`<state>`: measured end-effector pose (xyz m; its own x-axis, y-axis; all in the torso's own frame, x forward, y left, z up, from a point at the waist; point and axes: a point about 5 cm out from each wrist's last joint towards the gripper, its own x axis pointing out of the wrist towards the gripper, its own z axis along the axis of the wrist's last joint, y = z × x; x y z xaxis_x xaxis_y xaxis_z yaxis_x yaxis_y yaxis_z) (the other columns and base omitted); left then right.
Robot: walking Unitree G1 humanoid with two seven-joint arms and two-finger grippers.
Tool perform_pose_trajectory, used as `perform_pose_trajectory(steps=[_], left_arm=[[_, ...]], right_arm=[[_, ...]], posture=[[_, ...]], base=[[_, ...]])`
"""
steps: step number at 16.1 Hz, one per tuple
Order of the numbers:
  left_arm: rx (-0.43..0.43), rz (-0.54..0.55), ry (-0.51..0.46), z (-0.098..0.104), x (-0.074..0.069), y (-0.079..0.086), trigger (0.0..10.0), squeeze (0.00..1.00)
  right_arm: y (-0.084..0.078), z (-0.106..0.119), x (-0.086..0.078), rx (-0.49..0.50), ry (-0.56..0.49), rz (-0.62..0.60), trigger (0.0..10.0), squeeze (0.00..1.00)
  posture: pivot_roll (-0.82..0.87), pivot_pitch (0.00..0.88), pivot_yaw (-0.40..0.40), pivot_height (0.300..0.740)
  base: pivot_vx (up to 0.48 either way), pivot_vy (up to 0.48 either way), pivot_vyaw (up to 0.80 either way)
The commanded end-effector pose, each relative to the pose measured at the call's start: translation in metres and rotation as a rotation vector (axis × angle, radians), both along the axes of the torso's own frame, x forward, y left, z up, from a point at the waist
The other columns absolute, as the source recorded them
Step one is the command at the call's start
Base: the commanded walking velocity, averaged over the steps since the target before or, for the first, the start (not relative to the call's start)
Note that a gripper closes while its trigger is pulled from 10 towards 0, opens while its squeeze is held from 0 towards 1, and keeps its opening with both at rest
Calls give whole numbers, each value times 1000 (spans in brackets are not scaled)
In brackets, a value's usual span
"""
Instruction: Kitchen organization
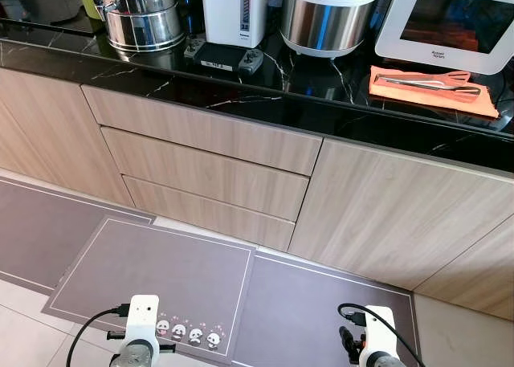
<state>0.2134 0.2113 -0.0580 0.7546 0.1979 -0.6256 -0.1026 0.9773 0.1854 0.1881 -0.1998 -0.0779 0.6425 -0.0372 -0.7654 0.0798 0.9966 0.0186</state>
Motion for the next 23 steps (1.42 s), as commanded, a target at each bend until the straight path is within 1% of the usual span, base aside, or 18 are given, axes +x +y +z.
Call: perform_pose_trajectory(steps=[1, 5, 9, 23], left_arm=[[-66, -131, 156, -3, 7, -8, 10000, 0], [-65, -134, 148, -2, 9, -8, 10000, 0], [-67, -118, 149, -2, 8, -6, 10000, 0], [-67, -117, 150, -3, 7, -6, 10000, 0]], right_arm=[[23, 3, 14, 146, -24, -120, 10000, 0], [22, 3, 13, 149, -26, -135, 10000, 0], [22, 1, 11, 150, -13, -134, 10000, 0], [22, 1, 10, 148, -11, -129, 10000, 0]], posture=[[65, 0, -1, 740], [65, 0, 4, 740], [79, 0, -10, 740], [79, 0, -10, 740]], base=[[0, 0, 0], [0, 0, 0], [0, 0, 0], [0, 0, 0]])
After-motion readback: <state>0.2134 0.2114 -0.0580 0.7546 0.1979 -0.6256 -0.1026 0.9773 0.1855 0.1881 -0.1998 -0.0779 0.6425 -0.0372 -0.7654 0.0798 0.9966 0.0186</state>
